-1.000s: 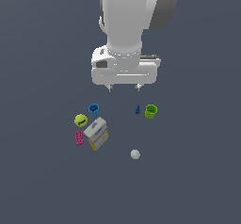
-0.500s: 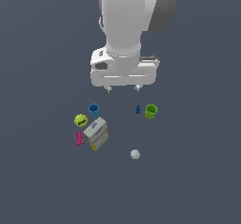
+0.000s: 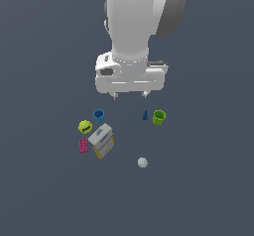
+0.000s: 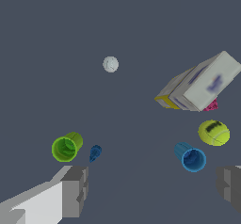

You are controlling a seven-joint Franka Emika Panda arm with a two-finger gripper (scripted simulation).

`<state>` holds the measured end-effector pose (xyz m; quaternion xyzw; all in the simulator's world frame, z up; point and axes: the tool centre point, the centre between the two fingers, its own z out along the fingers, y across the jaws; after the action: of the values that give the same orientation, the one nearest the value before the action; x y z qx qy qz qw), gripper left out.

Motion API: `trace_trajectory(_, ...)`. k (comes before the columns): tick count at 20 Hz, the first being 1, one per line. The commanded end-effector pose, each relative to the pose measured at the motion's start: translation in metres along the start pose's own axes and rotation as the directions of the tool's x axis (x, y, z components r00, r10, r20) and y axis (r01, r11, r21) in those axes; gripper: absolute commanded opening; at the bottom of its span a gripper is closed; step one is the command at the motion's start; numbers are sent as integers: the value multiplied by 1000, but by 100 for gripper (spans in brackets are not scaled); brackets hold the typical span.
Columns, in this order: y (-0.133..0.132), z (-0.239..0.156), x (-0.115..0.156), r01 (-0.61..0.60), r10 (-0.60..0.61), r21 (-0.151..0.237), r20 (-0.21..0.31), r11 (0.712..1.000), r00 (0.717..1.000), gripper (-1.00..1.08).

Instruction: Pick up a designated object from a clutter of objects.

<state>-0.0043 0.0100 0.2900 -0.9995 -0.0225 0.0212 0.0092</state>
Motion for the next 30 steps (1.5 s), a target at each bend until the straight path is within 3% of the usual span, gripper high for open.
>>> trace_trajectory(1,-1,4,4,3,-3,-1,0,1000,1000,100)
trace_trajectory(12,-10,44,51,30,-30,-10,-10,999,999,100)
trace_trajectory(23,-29,128,114,76,-77,-20,-26,997,997,100)
trace_trajectory(30,-40,178,139,100,-101,-23,-34,995,994,100)
